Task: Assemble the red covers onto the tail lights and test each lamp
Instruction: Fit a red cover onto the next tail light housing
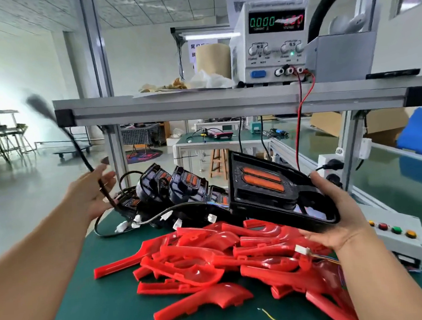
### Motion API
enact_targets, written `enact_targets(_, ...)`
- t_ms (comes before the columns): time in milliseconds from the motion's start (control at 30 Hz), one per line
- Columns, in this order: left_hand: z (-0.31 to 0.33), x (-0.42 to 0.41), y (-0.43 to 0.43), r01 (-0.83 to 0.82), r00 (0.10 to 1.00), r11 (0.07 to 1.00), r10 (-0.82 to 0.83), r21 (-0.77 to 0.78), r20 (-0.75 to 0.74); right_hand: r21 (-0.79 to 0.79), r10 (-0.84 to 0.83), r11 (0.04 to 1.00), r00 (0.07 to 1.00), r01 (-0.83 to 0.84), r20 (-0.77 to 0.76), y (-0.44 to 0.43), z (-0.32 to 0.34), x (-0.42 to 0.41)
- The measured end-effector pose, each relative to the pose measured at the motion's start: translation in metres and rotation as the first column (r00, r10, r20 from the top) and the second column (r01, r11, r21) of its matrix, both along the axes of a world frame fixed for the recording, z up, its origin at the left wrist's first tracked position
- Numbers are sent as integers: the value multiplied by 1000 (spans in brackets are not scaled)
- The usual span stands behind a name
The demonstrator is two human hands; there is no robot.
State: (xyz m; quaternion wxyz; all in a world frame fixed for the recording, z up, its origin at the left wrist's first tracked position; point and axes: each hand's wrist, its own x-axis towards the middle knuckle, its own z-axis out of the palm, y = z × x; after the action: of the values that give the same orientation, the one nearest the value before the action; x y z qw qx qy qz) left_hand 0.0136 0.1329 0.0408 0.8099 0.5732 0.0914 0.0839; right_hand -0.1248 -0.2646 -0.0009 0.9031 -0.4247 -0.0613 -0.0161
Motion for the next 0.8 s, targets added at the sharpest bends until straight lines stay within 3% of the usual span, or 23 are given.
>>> enact_targets(100,-8,-1,3,11,988,986,16,168,-154,-81,1,997,1000,0,23,2,9,-6)
enact_targets(200,-20,2,3,7,976,905,86,425,-198,-154,27,988,1000,-28,-9,10,15,-13)
enact_targets(267,-27,2,1,46,977,802,88,595,-193,-213,35,976,998,-46,-52,19,17,-22)
enact_targets(400,-31,-19,-10,66,988,491,92,869,-127,-281,17,957,979,-74,-202,34,-2,-48)
enact_targets(467,-29,-37,-23,36,998,438,32,898,-56,-274,-3,960,971,-64,-237,38,-21,-65)
enact_targets(567,-29,-80,-51,41,976,556,-199,830,85,-287,-7,954,956,-82,-294,43,-43,-91)
enact_targets(633,-41,-121,-72,193,917,643,-387,741,97,-324,-7,940,946,-103,-323,45,-55,-104)
enact_targets(667,-49,-142,-83,276,876,642,-474,716,87,-358,-10,927,945,-114,-328,47,-60,-110)
enact_targets(800,-78,-199,-109,430,743,422,-668,798,-48,-515,-70,848,936,-127,-346,59,-72,-132)
